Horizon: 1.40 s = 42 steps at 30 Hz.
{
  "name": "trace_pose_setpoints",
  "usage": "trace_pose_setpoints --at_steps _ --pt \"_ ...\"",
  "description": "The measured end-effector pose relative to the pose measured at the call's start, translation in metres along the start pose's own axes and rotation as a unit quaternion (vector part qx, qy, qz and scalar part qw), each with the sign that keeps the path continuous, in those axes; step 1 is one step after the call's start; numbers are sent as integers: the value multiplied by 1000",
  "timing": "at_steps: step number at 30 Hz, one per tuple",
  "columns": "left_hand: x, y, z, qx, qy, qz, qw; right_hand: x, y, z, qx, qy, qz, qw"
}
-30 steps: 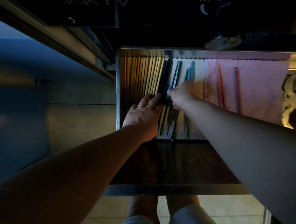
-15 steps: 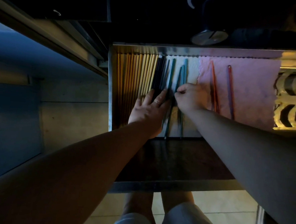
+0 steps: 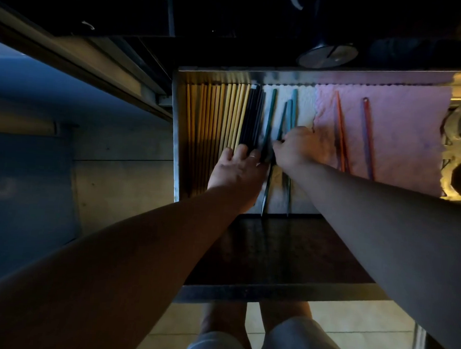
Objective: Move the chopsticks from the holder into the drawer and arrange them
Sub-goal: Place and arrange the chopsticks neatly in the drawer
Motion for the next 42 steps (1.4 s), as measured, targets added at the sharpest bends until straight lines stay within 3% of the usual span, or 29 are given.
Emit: trace_pose_setpoints --at_steps 13,23,30,34,39,42 --pt "-5 -8 -5 30 24 -3 999 1 6 -2 33 36 -6 999" --pt "-9 7 -3 -46 -17 60 997 -4 8 4 76 26 -25 996" --pt "-9 7 -20 -65 73 46 994 -16 14 -6 167 88 10 982" --pt "-9 9 -21 -66 83 50 993 -15 2 4 167 66 13 984" --pt "-7 0 -15 -49 1 43 998 -11 -27 27 112 -20 50 992" --pt "-1 -15 -8 -77 -35 31 996 -12 -42 32 111 -11 40 993"
Point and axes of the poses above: each hand's wrist, its own x-axis towards the middle knuckle, its own z-axis out of the back of the hand, y = z × x, the point moved 5 cm from there along x, towards the middle knuckle
